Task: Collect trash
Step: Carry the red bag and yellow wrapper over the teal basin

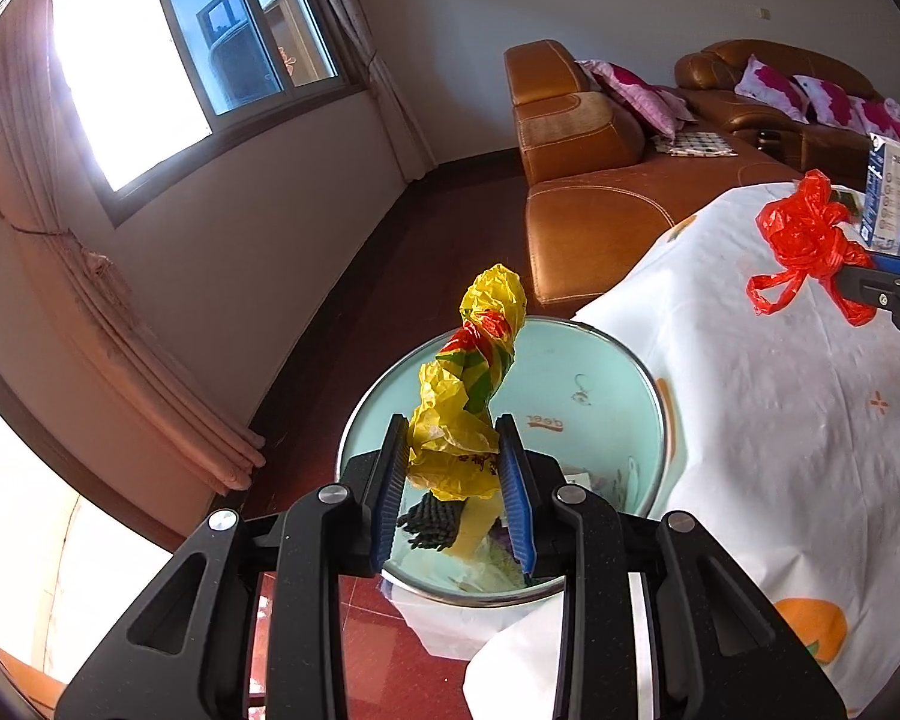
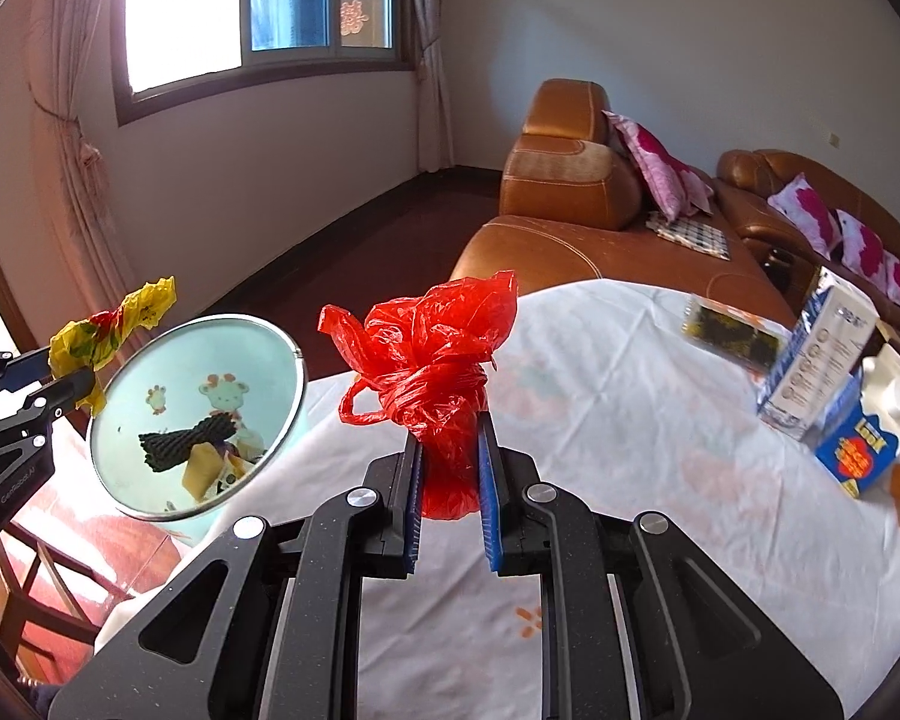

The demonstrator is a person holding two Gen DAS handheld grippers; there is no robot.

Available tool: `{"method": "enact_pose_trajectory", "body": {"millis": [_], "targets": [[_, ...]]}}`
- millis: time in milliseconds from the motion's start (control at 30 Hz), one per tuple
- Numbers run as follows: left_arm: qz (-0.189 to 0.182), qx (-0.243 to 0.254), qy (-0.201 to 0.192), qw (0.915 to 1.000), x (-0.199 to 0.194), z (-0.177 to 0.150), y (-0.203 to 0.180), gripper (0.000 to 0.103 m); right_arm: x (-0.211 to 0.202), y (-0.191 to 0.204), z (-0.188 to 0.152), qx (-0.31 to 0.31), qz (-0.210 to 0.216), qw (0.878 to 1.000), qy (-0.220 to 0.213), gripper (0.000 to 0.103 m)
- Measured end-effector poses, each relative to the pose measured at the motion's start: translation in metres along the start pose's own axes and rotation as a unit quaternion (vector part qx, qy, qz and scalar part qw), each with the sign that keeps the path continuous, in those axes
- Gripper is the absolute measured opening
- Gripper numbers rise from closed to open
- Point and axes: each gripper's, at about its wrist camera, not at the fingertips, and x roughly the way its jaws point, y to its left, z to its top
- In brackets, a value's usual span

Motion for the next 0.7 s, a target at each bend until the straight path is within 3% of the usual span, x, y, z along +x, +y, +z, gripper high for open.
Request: {"method": "enact_pose_trajectory", "body": {"millis": [700], "targets": [[0.024, -0.003, 0.000, 0.9997, -0.006, -0.005, 0.012, 0.030, 0.006, 0.028, 0.013, -0.026, 0.014, 1.000, -0.005, 0.017]]}}
